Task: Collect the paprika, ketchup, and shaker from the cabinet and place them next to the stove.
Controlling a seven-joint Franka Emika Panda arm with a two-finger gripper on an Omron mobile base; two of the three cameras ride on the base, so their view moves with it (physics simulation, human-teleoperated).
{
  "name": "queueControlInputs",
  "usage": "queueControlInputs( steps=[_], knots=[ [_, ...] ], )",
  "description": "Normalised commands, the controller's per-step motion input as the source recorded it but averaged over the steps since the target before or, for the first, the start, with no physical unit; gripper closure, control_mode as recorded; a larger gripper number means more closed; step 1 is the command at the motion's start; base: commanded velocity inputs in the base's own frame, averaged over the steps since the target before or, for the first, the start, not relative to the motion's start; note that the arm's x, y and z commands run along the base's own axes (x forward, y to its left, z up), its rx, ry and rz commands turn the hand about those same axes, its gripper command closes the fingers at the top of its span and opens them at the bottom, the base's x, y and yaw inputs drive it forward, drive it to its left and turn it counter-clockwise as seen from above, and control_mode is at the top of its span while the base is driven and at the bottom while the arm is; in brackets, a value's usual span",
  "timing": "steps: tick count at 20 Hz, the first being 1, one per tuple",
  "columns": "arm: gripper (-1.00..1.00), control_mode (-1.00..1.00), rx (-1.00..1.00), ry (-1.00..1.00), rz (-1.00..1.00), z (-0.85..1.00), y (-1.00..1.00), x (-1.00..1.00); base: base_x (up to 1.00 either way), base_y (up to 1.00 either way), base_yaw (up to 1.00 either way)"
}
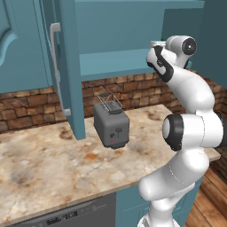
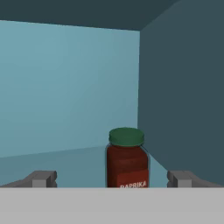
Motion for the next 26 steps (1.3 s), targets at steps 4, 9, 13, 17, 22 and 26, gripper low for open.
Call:
queueControlInputs(
  steps=[4,9,13,17,22,26],
  knots=[
    [-1.00,-1.00,0.00,0.02,0.00,-0.07,-0.10,0.20,0.00,0.00,0.00],
    [-1.00,-1.00,0.00,0.02,0.00,-0.08,-0.08,0.17,0.00,0.00,0.00],
    [-1.00,-1.00,0.00,0.02,0.00,-0.06,-0.02,0.09,0.00,0.00,0.00],
    [-1.00,-1.00,0.00,0.01,0.00,-0.08,-0.05,0.11,0.00,0.00,0.00],
    [-1.00,-1.00,0.00,0.00,0.00,-0.06,-0.08,0.08,0.00,0.00,0.00],
    [-1.00,-1.00,0.00,0.00,0.00,-0.05,-0.04,0.08,0.00,0.00,0.00]
  ],
)
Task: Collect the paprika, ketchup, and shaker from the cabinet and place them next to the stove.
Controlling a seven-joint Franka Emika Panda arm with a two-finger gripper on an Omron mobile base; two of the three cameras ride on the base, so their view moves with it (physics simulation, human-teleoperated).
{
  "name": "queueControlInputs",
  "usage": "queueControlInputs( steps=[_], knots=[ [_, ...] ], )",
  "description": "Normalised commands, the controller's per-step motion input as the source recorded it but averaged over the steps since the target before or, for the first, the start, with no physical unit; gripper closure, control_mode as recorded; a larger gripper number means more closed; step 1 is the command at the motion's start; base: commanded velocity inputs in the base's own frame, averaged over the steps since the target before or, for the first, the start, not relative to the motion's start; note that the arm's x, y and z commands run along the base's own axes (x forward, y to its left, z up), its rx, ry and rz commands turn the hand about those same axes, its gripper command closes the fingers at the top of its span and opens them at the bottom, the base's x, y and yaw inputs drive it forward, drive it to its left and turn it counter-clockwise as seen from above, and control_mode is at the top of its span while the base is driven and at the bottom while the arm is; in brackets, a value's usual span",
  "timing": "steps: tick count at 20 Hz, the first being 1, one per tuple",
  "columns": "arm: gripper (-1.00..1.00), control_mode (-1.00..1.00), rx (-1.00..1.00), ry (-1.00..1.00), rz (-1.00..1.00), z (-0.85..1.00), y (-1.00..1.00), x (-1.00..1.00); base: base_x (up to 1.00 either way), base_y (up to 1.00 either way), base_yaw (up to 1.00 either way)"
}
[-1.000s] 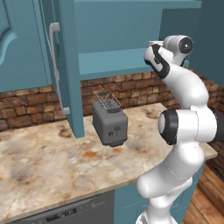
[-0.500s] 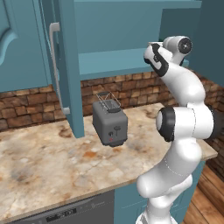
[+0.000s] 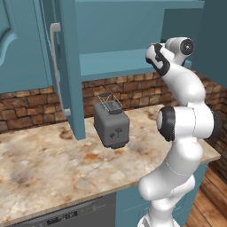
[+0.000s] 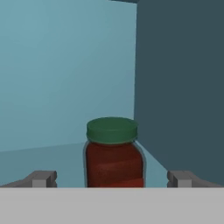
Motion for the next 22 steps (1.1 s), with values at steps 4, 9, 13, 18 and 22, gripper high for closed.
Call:
queueControlInputs(
  steps=[4,9,13,18,22],
  knots=[
    [-1.00,-1.00,0.00,0.00,0.00,-0.06,0.00,0.13,0.00,0.00,0.00],
    [-1.00,-1.00,0.00,0.02,0.00,-0.06,0.00,0.17,0.00,0.00,0.00],
    [1.00,-1.00,0.00,0.03,0.00,-0.06,0.00,0.19,0.00,0.00,0.00],
    [1.00,-1.00,0.00,0.01,0.00,-0.04,0.00,0.17,0.00,0.00,0.00],
    [1.00,-1.00,0.00,0.01,0.00,-0.05,0.00,0.11,0.00,0.00,0.00]
  ],
)
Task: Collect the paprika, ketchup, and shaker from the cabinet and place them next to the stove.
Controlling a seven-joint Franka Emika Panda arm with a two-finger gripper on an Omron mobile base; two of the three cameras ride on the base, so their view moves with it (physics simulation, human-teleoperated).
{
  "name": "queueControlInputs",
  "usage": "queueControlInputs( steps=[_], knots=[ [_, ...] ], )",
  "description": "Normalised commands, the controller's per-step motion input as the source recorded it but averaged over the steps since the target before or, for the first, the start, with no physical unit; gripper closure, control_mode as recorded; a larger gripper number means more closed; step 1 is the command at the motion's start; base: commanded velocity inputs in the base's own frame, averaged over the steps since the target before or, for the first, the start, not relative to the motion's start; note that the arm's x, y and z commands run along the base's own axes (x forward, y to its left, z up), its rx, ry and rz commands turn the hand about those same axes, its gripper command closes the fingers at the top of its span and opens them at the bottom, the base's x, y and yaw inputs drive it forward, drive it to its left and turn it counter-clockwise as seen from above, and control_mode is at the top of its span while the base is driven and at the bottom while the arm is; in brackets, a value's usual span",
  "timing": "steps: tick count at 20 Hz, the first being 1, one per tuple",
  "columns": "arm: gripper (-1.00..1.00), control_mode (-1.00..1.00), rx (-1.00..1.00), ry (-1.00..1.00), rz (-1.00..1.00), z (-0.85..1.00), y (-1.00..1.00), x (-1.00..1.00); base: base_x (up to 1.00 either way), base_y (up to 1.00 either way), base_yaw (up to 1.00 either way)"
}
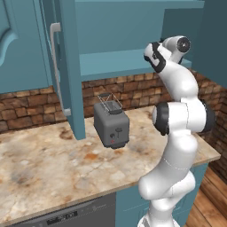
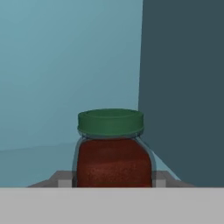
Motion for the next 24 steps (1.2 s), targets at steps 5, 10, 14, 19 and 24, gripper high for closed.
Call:
queueControlInputs(
  steps=[5,10,14,19,24],
  knots=[
    [1.00,-1.00,0.00,0.02,0.00,-0.05,0.00,0.00,0.00,0.00,0.00],
    [1.00,-1.00,0.00,0.00,0.01,-0.05,0.03,-0.06,0.00,0.00,0.00],
    [1.00,-1.00,0.00,-0.07,0.05,-0.03,0.22,-0.45,0.00,0.00,0.00],
    [1.00,-1.00,0.00,-0.08,0.08,-0.03,0.45,-0.69,0.00,0.00,0.00],
    [1.00,-1.00,-0.02,0.00,0.05,0.01,0.36,-0.86,0.00,0.00,0.00]
  ],
)
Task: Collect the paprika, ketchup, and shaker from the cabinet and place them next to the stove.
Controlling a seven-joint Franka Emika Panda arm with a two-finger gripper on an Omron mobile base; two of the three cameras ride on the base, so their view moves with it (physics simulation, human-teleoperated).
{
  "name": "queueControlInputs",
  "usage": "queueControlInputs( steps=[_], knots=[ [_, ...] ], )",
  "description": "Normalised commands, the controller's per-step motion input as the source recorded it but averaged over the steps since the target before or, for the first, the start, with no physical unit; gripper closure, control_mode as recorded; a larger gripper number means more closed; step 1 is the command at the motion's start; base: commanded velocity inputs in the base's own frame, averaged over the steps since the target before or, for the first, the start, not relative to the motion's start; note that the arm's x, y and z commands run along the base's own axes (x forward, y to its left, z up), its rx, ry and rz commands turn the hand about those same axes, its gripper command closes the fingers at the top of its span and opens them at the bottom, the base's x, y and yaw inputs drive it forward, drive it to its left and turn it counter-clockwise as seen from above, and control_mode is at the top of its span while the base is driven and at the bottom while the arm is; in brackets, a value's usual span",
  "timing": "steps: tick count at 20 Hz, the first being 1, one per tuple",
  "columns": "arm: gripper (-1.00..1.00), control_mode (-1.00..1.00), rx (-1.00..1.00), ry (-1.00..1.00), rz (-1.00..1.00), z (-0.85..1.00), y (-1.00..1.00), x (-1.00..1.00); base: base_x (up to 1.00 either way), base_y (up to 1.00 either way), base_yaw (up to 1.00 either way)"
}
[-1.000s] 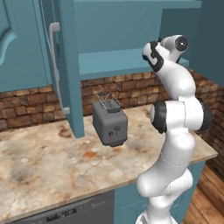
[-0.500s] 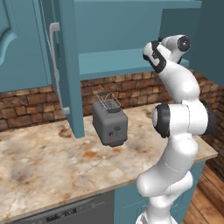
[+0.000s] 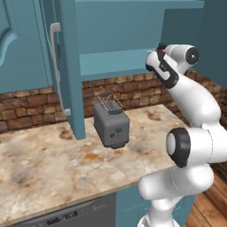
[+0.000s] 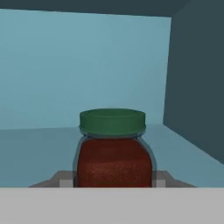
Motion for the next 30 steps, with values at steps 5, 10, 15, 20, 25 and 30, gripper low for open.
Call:
queueControlInputs(
  steps=[5,10,15,20,25,30],
  knots=[
    [1.00,-1.00,-0.01,-0.02,0.04,0.18,0.18,-0.98,0.00,0.00,0.00],
    [1.00,-1.00,-0.01,-0.04,0.09,0.17,0.05,-1.00,0.00,0.00,0.00],
    [1.00,-1.00,-0.01,0.00,0.12,0.00,0.02,-1.00,0.00,0.00,0.00],
    [1.00,-1.00,-0.03,0.00,0.12,0.00,0.00,-1.00,0.00,0.00,0.00],
    [1.00,-1.00,-0.05,0.00,0.11,-0.03,0.02,-0.93,0.00,0.00,0.00],
    [1.00,-1.00,-0.07,0.00,0.13,-0.18,0.09,-0.73,0.00,0.00,0.00]
  ],
)
